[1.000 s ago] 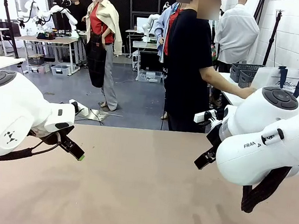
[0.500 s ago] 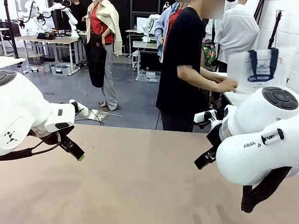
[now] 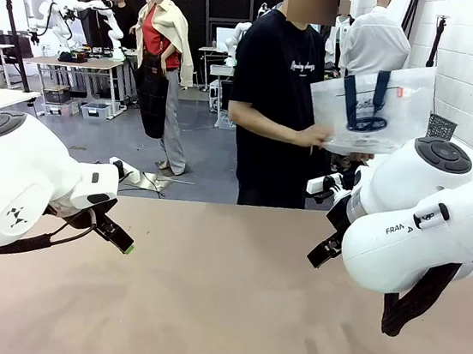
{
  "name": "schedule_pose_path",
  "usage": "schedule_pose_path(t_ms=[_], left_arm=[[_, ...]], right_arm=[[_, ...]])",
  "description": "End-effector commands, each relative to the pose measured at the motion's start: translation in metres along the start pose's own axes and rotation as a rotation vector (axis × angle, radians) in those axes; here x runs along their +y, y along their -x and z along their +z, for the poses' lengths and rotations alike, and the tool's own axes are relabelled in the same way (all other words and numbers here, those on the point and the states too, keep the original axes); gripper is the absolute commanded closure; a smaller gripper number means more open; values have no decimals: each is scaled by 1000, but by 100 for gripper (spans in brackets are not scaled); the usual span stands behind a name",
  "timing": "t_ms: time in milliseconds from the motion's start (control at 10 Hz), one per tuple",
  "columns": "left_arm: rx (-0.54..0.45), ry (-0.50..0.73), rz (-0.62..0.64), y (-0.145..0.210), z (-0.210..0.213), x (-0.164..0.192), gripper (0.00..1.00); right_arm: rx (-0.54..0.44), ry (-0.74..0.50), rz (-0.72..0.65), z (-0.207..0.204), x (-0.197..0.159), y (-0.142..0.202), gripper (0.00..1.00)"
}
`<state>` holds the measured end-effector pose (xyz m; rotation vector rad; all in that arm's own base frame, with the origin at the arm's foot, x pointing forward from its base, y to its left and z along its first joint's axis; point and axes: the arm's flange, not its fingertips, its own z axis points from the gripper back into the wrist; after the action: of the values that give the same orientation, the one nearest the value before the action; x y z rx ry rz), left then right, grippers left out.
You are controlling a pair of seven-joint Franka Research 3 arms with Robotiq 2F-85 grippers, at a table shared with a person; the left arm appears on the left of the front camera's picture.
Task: Transfer purchased items from the store into the shopping bag.
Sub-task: Open the Reusable shopping bag in the center of the table.
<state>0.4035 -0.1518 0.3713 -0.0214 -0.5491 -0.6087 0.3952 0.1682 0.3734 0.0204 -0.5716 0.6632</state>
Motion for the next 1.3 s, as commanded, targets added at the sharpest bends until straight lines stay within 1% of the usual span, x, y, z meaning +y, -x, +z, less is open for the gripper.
schedule_pose_path(t_ms=[0,1200], left_arm=[[0,0,2,0,0,1,0],[0,0,2,0,0,1,0]], right_arm=[[0,0,0,0,0,0,0],[0,0,0,0,0,0,0]])
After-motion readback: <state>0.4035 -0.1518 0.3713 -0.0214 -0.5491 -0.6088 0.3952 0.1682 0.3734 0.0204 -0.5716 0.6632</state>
